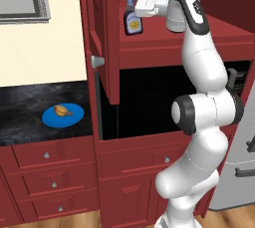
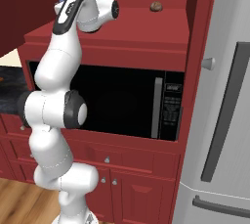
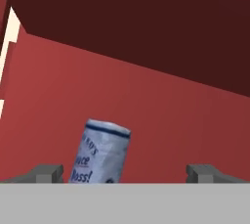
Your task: Pick the chicken drumstick from the plate and place it on the cutting board. Then pick the condiment bottle from the cabinet and place it next to the cutting board.
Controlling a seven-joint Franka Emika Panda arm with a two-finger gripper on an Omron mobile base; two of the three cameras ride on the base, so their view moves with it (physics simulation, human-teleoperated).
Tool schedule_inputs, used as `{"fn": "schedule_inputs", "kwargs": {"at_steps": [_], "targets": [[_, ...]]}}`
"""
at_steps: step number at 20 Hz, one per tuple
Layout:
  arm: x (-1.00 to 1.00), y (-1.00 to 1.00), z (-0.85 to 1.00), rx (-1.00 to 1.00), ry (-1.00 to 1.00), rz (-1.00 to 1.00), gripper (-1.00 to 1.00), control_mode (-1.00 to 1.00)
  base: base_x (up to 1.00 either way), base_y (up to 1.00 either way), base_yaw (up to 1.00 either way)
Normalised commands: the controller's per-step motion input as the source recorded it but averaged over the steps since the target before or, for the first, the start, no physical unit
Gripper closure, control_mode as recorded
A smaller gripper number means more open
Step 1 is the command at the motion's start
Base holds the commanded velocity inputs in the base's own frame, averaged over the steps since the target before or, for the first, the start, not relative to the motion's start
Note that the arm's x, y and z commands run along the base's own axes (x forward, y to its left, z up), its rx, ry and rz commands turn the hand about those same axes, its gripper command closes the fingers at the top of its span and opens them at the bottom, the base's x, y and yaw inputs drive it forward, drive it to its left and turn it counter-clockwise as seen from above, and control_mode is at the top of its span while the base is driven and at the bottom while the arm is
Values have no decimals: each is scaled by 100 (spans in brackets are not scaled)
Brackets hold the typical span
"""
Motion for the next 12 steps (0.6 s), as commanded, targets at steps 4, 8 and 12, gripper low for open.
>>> {"fn": "schedule_inputs", "kwargs": {"at_steps": [4, 8, 12], "targets": [[1, 22, 0, 0, 1, 0, -100, -100, 0, 0, 0], [0, 23, 0, 0, 3, 0, 100, -100, 0, 0, 0], [0, 10, 0, 0, 1, 0, 100, -100, 0, 0, 0]]}}
